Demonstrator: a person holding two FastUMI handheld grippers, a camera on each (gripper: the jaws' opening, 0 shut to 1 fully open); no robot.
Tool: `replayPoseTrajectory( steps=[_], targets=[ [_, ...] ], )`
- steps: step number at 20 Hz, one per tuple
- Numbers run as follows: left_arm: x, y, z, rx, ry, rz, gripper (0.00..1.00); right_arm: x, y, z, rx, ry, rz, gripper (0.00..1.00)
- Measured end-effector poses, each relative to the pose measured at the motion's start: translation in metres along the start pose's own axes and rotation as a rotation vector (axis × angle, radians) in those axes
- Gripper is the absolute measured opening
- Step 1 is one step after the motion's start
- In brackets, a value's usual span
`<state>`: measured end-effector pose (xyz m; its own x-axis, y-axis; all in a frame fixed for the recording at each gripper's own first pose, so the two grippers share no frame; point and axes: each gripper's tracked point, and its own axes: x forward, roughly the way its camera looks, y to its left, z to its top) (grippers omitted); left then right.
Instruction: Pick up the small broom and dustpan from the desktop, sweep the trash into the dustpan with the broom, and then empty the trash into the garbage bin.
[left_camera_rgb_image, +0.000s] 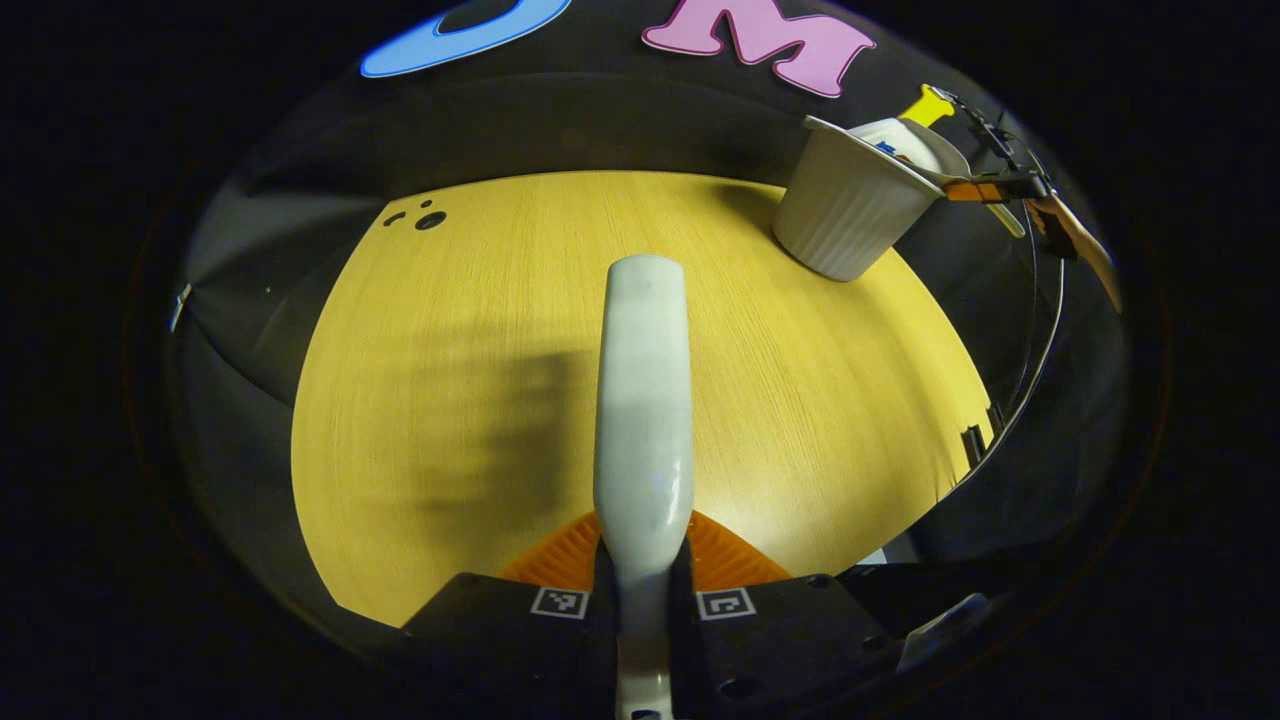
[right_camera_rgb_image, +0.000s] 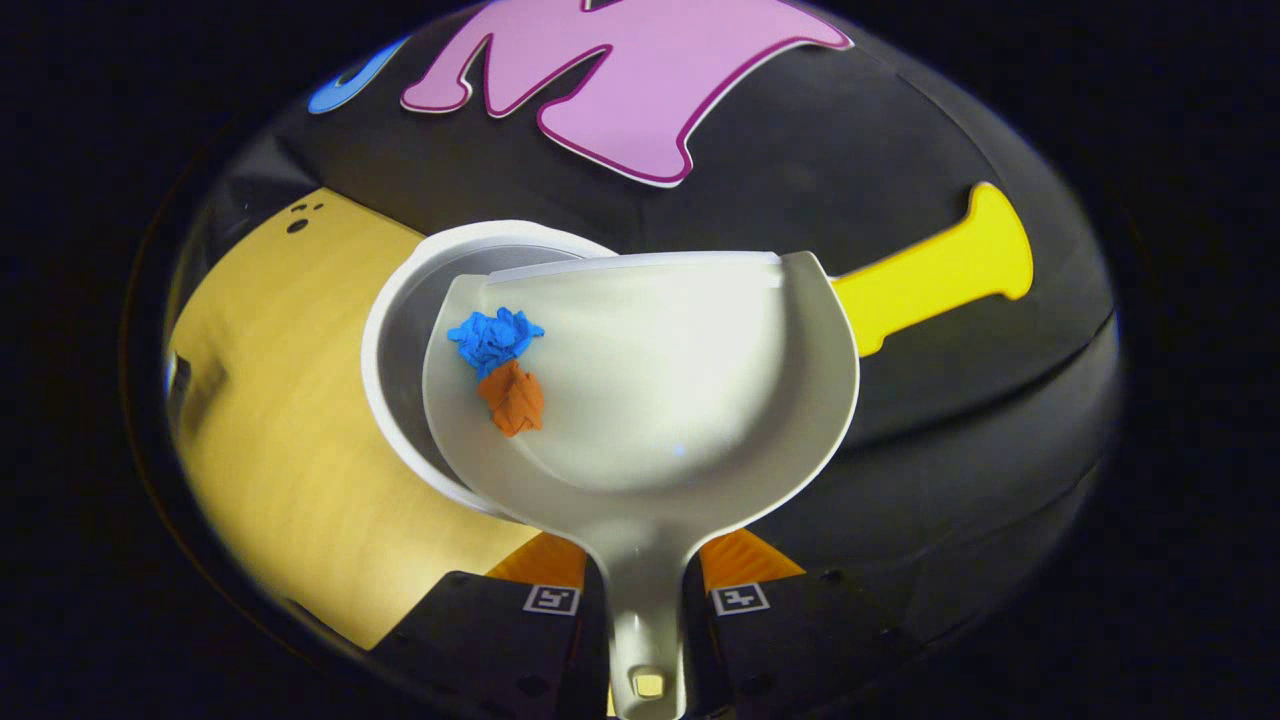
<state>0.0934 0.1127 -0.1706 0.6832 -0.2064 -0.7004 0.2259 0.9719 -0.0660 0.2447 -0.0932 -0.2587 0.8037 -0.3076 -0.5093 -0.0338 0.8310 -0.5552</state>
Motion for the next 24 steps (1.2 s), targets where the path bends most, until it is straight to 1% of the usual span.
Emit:
replayPoseTrajectory(
  steps=[2,4,6,8,10,13,15,17,19,21,22,23,24],
  targets=[
    [0.001,0.004,0.001,-0.010,0.000,-0.005,0.25,0.003,-0.008,0.004,-0.046,-0.040,-0.067,0.33],
    [0.001,0.003,0.000,-0.005,0.006,-0.006,0.25,0.009,-0.015,0.003,-0.114,-0.040,-0.138,0.33],
    [0.003,0.000,0.001,-0.006,0.009,-0.025,0.25,0.016,-0.016,0.002,-0.196,-0.039,-0.192,0.33],
    [0.004,-0.003,-0.001,-0.021,0.013,-0.047,0.25,0.021,-0.023,0.010,-0.316,-0.082,-0.265,0.33],
    [0.005,-0.004,-0.001,-0.036,0.022,-0.056,0.25,0.015,-0.027,0.020,-0.451,-0.148,-0.349,0.33],
    [0.007,-0.005,-0.001,-0.059,0.027,-0.064,0.25,0.013,-0.029,0.029,-0.589,-0.187,-0.408,0.32],
    [0.008,-0.005,-0.001,-0.063,0.029,-0.060,0.25,0.005,-0.041,0.034,-0.661,-0.204,-0.468,0.33],
    [0.008,-0.004,-0.001,-0.061,0.031,-0.062,0.27,-0.003,-0.040,0.029,-0.697,-0.215,-0.494,0.33],
    [0.008,-0.004,-0.001,-0.058,0.034,-0.064,0.25,-0.008,-0.037,0.024,-0.713,-0.211,-0.509,0.32],
    [0.009,-0.003,-0.001,-0.053,0.032,-0.059,0.25,-0.004,-0.036,0.026,-0.701,-0.199,-0.505,0.33],
    [0.009,-0.003,0.000,-0.053,0.030,-0.060,0.25,0.000,-0.039,0.028,-0.695,-0.189,-0.504,0.36],
    [0.008,-0.004,0.000,-0.062,0.029,-0.069,0.25,0.000,-0.039,0.027,-0.693,-0.178,-0.503,0.33],
    [0.008,-0.005,0.000,-0.075,0.030,-0.079,0.25,-0.001,-0.040,0.026,-0.687,-0.173,-0.494,0.33]
  ],
)
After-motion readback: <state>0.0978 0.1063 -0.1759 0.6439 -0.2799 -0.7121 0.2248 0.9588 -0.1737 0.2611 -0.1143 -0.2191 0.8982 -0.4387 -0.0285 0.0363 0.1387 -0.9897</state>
